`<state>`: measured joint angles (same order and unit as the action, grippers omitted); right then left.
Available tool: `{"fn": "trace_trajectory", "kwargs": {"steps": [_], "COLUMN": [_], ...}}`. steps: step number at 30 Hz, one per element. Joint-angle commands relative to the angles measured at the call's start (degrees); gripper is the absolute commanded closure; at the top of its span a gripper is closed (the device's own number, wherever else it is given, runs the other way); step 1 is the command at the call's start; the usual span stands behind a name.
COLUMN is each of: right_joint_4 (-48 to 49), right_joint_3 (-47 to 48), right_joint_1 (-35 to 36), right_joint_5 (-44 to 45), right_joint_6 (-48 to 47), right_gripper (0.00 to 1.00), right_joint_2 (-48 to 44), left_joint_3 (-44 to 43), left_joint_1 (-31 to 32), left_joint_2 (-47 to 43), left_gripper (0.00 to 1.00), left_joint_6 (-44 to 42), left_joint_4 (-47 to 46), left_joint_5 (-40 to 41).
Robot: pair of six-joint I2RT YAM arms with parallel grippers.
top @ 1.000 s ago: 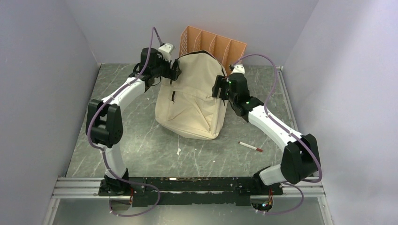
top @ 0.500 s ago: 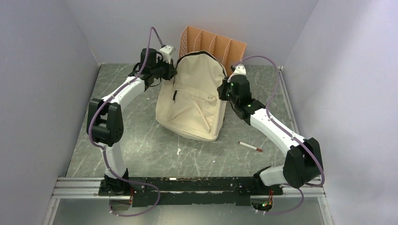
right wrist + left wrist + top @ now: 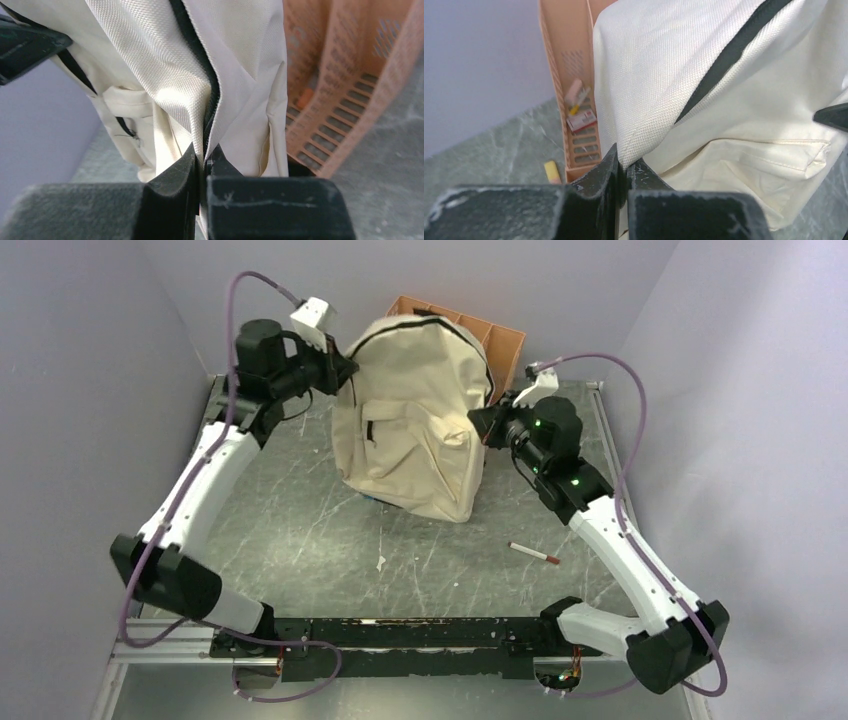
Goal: Pack the student bag
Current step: Pick up the student bag at the center of the board, then place the student bag at the center of the board.
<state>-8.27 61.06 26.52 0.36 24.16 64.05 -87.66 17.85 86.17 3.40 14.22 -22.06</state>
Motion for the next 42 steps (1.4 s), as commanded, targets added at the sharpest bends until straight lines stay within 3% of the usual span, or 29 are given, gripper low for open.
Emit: {"fn": "trace_trajectory", "kwargs": {"steps": [1,9,21,31,37,42], "right_joint_4": [8.45,16.24,17.89,2.10,-10.73,-15.66], "right_joint_3": [10.70,21.46,28.63,23.40,12.03,0.12], "right_joint_1": [0.02,0.02,3.38,8.33,8.31,8.27], "right_joint_5": [-7.61,-15.19,-24.85,-24.29,-12.76,-5.31], "right_joint_6": [5.36,10.34,9.23,5.92,6.43,8.24], "right_gripper": [1.00,1.00,1.00,1.00,1.00,1.00], "right_joint_2": [-4.17,2.18,9.61,1.72,-8.64,-14.36], "left_joint_3": [-9.87,-26.31,-28.26,-19.18,-8.51,2.45], "left_joint_1": [-0.27,-0.27,-0.27,-0.27,-0.27,-0.27], "left_joint_2": [-8.00,-10.09,-15.36,-19.28,-19.89,-20.08], "left_gripper": [0.95,0.95,0.95,0.95,0.95,0.95], "left_joint_6": [3.12,4.56,2.49,1.00,3.67,4.90], "left_joint_4": [-1.24,7.55,13.74,19.85,18.92,14.67], "left_joint_5": [4.39,11.13,17.54,12.21,4.90,0.97]}}
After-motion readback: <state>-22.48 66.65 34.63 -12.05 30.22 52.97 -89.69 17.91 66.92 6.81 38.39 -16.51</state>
